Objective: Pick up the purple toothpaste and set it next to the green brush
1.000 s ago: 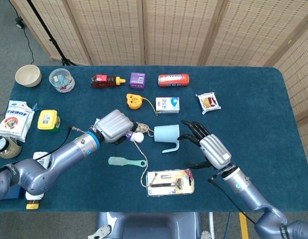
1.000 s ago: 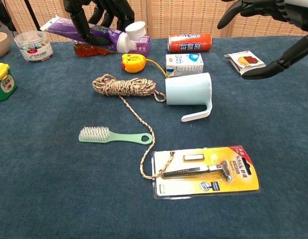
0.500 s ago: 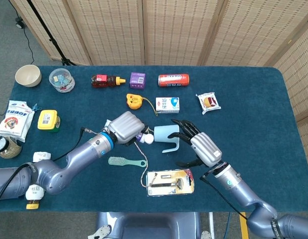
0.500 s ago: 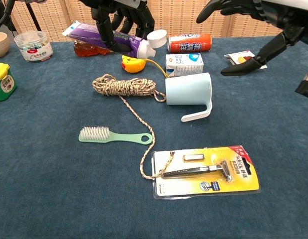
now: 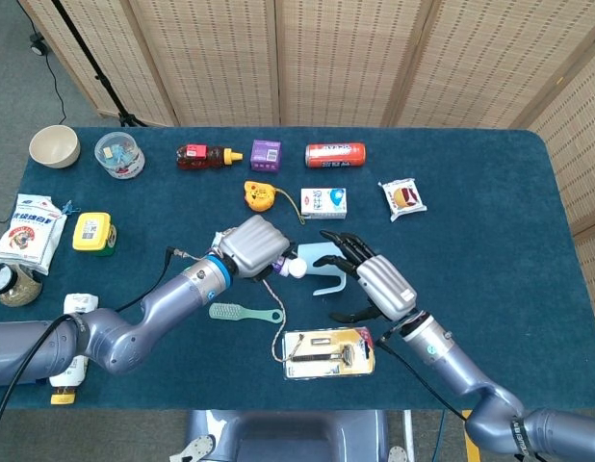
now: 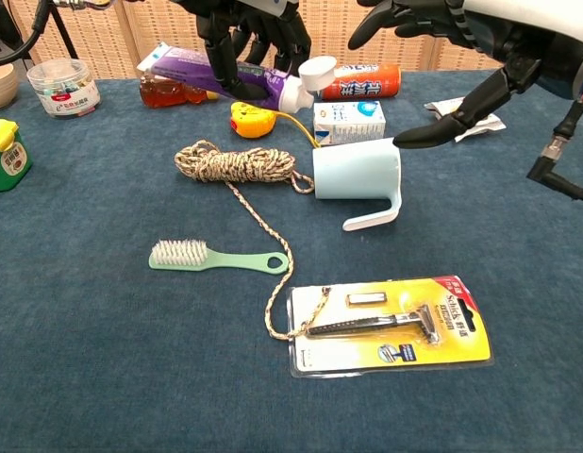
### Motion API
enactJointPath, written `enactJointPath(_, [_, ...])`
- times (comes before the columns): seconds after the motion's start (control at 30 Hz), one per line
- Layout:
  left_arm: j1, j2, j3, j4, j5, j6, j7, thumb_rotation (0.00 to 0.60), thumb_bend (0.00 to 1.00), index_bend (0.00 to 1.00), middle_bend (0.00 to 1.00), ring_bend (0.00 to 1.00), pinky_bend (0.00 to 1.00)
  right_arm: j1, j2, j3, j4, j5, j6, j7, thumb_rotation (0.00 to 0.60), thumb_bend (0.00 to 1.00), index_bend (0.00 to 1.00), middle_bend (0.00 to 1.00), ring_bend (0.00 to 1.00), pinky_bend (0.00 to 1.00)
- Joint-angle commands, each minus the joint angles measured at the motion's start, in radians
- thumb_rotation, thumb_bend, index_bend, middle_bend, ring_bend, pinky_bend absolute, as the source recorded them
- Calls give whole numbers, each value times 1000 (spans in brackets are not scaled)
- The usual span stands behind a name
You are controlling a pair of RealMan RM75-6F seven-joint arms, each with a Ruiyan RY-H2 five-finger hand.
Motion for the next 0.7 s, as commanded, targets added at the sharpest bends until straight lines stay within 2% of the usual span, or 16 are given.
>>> enactJointPath(0.03, [-6,-2,2,2,-5,0,-4,600,1000,607,459,513,575,5,-4,-1,4,6,-3,-1,600,156,249,0,0,0])
enactJointPath(0.7, [-30,-17,24,12,-9,10,-24,600,1000,607,459,515,575,30,-23,-15,21,29,-22,-11,600,156,248,0,0,0])
